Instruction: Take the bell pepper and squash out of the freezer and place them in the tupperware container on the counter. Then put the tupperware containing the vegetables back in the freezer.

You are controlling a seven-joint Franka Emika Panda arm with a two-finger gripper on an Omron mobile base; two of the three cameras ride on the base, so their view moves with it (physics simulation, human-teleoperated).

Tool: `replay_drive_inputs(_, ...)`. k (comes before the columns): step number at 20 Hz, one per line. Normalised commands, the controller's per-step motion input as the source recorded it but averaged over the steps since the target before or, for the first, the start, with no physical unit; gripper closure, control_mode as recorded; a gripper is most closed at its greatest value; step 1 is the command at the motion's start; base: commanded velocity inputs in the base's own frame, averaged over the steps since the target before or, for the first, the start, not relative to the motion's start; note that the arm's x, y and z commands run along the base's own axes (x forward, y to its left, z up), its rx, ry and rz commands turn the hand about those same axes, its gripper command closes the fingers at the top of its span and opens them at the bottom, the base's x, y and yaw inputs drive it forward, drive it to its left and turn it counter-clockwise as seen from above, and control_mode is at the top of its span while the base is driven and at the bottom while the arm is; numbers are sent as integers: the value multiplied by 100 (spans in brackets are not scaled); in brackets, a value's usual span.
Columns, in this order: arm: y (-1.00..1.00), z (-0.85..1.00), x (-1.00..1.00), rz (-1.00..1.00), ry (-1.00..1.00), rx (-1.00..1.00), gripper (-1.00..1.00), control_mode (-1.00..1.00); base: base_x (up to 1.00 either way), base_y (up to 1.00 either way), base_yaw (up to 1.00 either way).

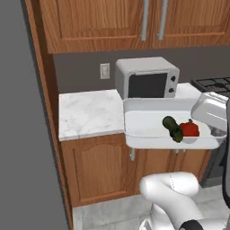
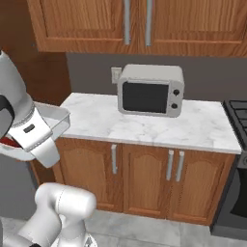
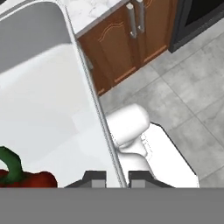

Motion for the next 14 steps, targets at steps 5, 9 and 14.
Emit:
replay_drive_inputs(5,0,0,0,0,0,0,100,100,12,97,36)
replay_drive_inputs(9,0,0,0,0,0,0,100,100,25,96,35)
replay_drive_inputs(14,0,0,0,0,0,0,100,100,16,88,31)
